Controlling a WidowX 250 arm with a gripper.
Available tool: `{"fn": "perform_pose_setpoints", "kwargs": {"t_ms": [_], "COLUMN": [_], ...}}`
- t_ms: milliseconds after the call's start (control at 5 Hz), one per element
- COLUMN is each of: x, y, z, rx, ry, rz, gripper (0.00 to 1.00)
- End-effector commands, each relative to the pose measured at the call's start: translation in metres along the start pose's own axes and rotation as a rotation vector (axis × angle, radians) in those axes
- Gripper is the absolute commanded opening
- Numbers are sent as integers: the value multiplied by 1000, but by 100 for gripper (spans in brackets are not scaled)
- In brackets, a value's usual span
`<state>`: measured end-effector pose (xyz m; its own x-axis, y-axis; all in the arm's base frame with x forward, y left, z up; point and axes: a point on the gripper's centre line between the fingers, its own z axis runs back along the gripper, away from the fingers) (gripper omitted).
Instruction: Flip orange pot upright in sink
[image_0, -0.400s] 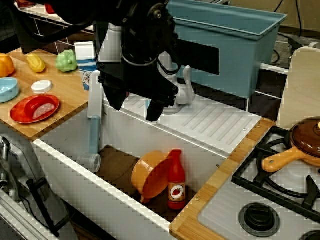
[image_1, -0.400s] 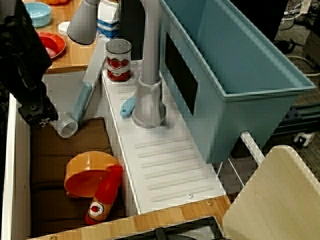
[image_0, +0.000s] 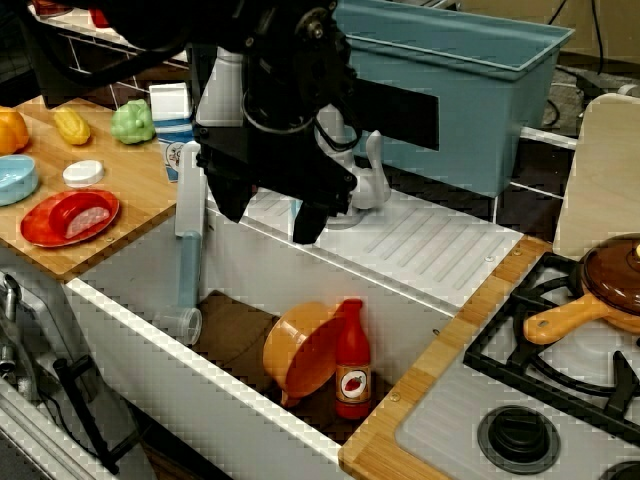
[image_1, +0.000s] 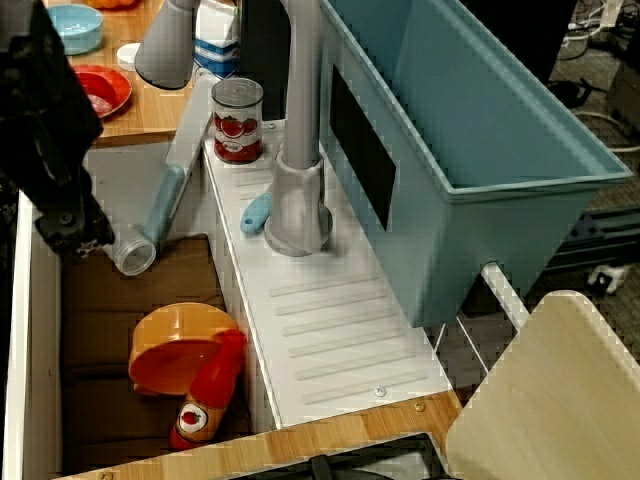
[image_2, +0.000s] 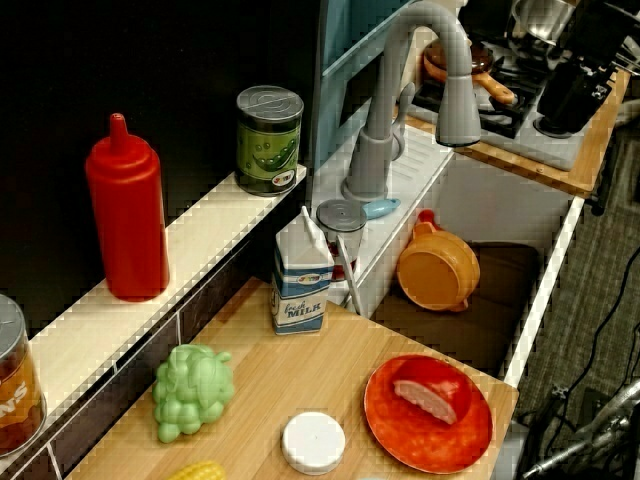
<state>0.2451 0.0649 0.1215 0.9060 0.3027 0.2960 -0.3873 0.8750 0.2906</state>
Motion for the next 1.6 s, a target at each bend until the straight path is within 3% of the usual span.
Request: {"fn": "perform_pose_setpoints", "kwargs": {"t_ms": [0, 400, 1000, 1400], "x": [7, 14, 26, 21], "y": [-27, -39, -26, -20], "z": [-46, -77, -135, -128], "rx": [68, 126, 198, 165], "ry": [-45, -76, -42, -41], "rz": [3, -17, -38, -30], "gripper": [100, 100, 100, 100]}}
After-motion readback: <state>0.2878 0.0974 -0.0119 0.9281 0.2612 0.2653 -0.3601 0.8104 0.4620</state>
